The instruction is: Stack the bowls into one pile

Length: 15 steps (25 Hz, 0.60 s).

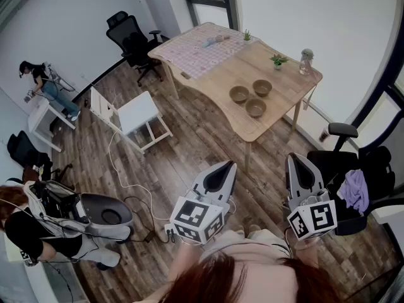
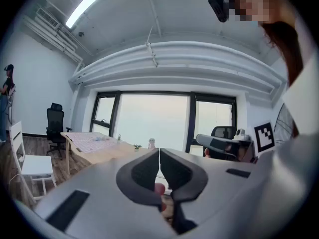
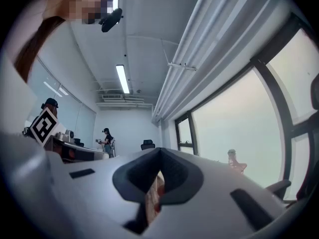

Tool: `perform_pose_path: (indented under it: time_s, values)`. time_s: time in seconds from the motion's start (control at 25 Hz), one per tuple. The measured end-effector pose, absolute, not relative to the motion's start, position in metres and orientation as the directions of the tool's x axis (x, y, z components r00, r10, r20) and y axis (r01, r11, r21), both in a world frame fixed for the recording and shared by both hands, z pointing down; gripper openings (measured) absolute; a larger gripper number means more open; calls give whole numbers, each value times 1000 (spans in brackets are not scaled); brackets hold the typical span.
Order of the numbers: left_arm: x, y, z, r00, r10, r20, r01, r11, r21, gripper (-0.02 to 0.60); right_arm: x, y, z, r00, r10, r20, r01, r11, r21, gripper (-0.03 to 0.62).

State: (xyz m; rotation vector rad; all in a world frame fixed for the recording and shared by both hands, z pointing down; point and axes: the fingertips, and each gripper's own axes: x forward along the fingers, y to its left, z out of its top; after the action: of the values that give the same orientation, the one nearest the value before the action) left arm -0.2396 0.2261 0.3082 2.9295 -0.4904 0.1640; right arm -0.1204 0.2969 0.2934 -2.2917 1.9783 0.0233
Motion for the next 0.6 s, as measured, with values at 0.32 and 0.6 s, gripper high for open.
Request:
perform_pose_path:
  time_s: [0.32, 0.6]
  values:
    - [-260, 212, 311, 947, -293, 130, -312, -936, 163, 11, -138, 284, 294, 185, -981, -62, -982, -182, -48, 0]
    - [-253, 204, 315, 957, -260, 130, -280, -945, 171, 11, -137, 272, 302, 191, -981, -27, -981, -189, -48, 0]
